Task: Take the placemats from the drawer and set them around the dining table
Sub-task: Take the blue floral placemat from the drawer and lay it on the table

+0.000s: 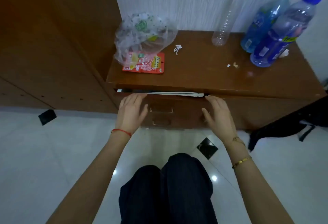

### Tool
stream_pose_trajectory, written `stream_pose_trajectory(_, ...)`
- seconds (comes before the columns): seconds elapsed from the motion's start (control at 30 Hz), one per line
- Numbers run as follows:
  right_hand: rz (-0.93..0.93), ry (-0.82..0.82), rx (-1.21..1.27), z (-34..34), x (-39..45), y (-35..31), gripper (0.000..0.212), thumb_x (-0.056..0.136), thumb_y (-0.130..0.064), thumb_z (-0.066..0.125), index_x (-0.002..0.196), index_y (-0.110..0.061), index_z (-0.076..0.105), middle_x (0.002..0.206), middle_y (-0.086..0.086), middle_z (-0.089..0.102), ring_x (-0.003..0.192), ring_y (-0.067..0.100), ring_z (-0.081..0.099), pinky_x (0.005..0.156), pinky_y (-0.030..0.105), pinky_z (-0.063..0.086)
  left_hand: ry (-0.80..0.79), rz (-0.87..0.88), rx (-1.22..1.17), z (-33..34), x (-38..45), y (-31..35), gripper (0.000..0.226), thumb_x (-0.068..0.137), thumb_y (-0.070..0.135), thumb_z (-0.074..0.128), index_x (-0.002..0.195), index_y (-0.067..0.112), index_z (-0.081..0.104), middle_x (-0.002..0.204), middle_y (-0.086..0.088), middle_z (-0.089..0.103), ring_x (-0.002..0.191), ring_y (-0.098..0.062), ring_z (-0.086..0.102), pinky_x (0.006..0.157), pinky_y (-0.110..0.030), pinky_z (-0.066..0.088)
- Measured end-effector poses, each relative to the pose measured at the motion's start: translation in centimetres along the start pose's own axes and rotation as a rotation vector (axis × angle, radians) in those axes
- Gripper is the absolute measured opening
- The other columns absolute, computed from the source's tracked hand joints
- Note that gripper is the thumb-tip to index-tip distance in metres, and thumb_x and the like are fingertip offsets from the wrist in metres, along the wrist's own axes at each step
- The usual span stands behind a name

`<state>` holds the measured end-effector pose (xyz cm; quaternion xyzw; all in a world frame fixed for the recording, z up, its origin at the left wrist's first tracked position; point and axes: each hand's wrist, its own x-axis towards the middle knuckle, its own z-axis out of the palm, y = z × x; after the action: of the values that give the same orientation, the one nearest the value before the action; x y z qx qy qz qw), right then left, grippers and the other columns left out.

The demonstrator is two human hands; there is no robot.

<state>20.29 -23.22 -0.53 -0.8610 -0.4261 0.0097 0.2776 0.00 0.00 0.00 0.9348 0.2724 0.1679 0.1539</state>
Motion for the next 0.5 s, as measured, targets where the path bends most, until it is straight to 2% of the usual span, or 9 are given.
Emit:
stream_pose_trajectory(0.1,-0.016,0.066,-0.028,2.5,0.7,1.7,0.044,0.096,-0.023,0.056,0.136,-0.008,0.048,0.136,0.009,0.052,0.129,0.023,0.043,0.112,0.035,0.034,0.077,0.016,0.025,2.8,0.5,-1.9,0.038,0.093,0.025,0.056,0.129,0.015,0.054,0.127,-0.004,0.059,0.122,-0.022,0.052,0.108,-0.039,0.033)
stream_pose_trajectory(0.3,-0.003,0.13,-0.119,4.9,0.9,2.8,0.046,0.097,-0.029,0.054,0.138,-0.01,0.046,0.134,0.008,0.053,0.133,0.025,0.039,0.112,0.039,0.032,0.163,0.024,0.094,5.1,0.6,-4.0,0.041,0.091,0.028,0.058,0.13,0.015,0.055,0.131,-0.004,0.057,0.126,-0.021,0.049,0.113,-0.042,0.027)
stream_pose_trajectory(0.5,-0.002,0.135,-0.11,4.7,0.1,2.2,0.049,0.096,-0.031,0.055,0.139,-0.01,0.045,0.135,0.01,0.052,0.136,0.024,0.036,0.114,0.037,0.03,0.177,-0.001,0.059,4.6,0.3,-3.6,0.037,0.092,0.03,0.058,0.125,0.014,0.058,0.122,-0.005,0.061,0.117,-0.022,0.053,0.109,-0.042,0.032)
